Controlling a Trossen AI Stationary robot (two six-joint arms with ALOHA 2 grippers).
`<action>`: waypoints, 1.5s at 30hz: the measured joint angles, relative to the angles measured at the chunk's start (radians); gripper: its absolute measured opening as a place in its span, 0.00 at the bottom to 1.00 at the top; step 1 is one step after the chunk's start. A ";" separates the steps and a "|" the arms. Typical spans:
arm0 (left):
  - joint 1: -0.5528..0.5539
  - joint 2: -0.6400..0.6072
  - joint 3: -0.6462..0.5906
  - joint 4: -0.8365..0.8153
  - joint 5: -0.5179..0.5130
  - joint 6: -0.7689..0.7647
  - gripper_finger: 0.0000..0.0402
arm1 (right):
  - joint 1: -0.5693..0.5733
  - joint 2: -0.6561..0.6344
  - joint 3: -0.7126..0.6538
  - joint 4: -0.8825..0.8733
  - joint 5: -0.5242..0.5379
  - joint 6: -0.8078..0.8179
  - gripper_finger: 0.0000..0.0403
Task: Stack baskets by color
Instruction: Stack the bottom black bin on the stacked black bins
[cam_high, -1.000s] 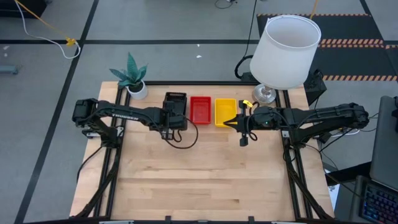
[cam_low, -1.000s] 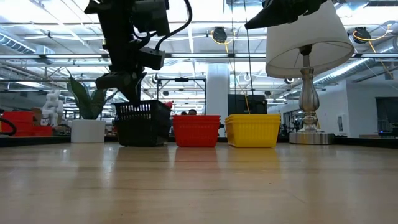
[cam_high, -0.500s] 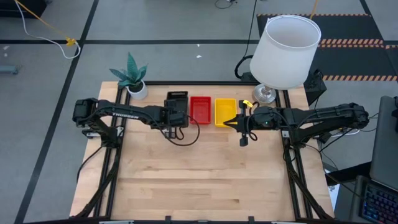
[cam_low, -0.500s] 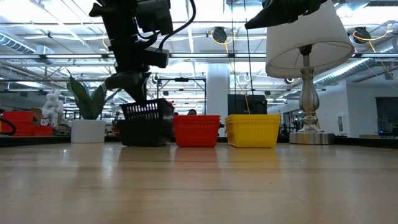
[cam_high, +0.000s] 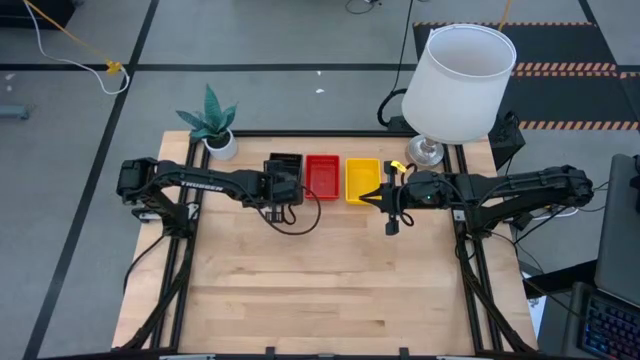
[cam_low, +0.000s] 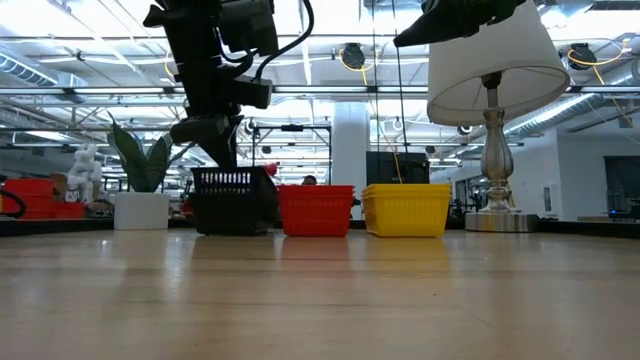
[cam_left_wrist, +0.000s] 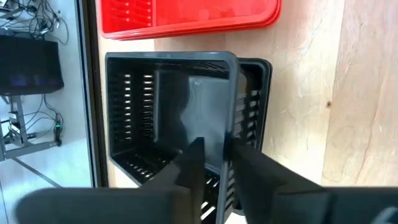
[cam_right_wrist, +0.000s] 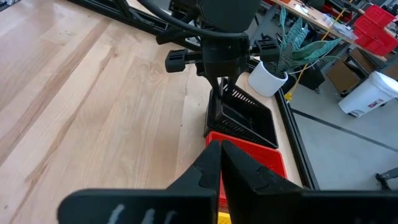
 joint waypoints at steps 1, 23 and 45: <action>0.000 0.000 0.000 0.000 0.000 -0.002 0.22 | 0.000 0.000 0.000 0.000 0.000 0.000 0.01; -0.071 -0.192 0.000 -0.035 0.003 -0.117 0.35 | 0.000 0.000 0.000 0.014 0.000 -0.019 0.01; 0.029 -0.553 -0.339 0.486 0.256 -0.064 0.07 | 0.000 -0.005 0.001 0.017 -0.008 0.070 0.01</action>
